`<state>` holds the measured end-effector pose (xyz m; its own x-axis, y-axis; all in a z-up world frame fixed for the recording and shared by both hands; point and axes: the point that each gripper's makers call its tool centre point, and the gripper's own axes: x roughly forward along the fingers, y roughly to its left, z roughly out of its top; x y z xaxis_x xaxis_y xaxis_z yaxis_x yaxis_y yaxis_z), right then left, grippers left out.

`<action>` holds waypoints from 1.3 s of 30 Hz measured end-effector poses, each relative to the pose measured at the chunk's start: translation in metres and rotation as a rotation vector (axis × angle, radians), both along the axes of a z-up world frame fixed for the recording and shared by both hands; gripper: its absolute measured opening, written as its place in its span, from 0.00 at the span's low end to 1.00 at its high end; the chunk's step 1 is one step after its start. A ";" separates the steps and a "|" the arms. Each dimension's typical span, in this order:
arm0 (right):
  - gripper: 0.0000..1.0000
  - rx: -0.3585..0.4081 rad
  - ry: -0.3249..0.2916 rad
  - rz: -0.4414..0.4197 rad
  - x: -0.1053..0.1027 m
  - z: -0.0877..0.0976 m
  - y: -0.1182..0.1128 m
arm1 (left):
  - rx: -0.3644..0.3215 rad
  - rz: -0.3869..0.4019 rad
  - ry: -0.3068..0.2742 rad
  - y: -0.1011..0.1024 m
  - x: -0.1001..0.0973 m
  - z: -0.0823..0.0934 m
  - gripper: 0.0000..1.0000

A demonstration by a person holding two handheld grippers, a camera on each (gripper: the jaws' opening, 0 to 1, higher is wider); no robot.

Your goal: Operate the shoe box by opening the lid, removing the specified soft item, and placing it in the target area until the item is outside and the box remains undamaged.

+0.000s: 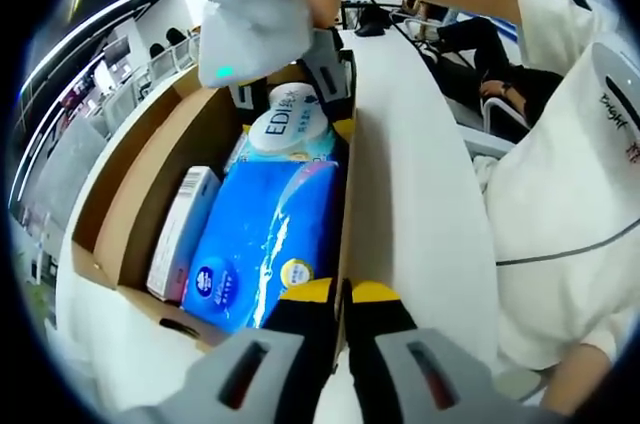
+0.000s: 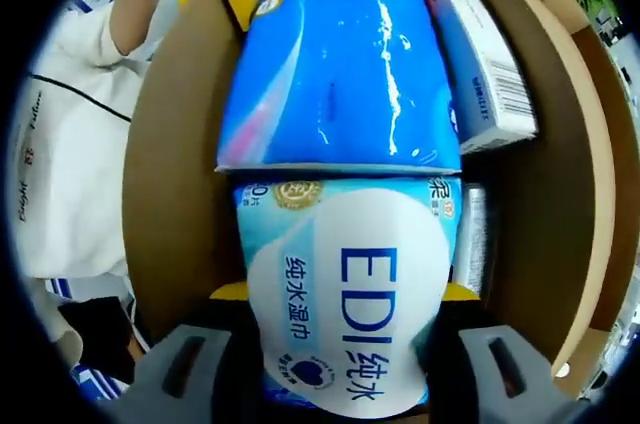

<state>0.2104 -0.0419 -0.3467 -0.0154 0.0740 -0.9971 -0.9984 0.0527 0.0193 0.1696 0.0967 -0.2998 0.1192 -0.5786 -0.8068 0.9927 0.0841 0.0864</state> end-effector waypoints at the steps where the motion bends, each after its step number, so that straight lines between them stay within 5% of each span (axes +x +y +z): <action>1: 0.64 -0.003 -0.001 -0.008 -0.001 0.001 -0.001 | 0.001 -0.001 0.002 0.000 0.000 0.000 0.02; 10: 0.64 -0.041 0.035 -0.014 0.002 0.010 -0.007 | 0.000 -0.022 -0.005 0.000 -0.001 -0.001 0.02; 34: 0.60 -0.065 -0.038 0.031 0.006 0.042 -0.005 | 0.000 -0.004 0.007 0.000 0.002 0.000 0.02; 39: 0.60 -0.034 -0.020 -0.005 0.000 0.061 0.003 | 0.000 -0.016 0.003 -0.001 0.001 0.000 0.01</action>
<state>0.2109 -0.0387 -0.2853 0.0050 0.0405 -0.9992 -0.9983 0.0581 -0.0027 0.1706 0.0959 -0.2998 0.1071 -0.5802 -0.8074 0.9942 0.0680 0.0830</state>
